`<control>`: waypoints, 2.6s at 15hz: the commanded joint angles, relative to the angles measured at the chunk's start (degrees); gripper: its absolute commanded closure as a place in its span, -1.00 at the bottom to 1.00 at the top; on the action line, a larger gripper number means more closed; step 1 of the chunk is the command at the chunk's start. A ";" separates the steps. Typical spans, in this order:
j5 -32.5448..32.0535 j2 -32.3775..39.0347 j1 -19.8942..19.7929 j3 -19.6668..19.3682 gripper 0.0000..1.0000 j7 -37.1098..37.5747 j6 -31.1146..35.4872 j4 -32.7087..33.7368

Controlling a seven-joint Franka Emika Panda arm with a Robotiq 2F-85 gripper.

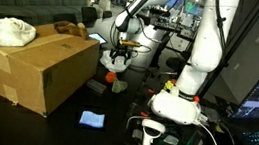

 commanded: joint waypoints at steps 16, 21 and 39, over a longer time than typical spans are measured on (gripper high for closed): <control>16.09 10.44 2.35 6.59 -1.00 -1.05 6.61 1.15; 15.19 13.03 2.45 6.12 -1.00 2.22 10.95 2.52; 11.71 16.49 3.38 0.85 -1.00 14.46 10.99 6.18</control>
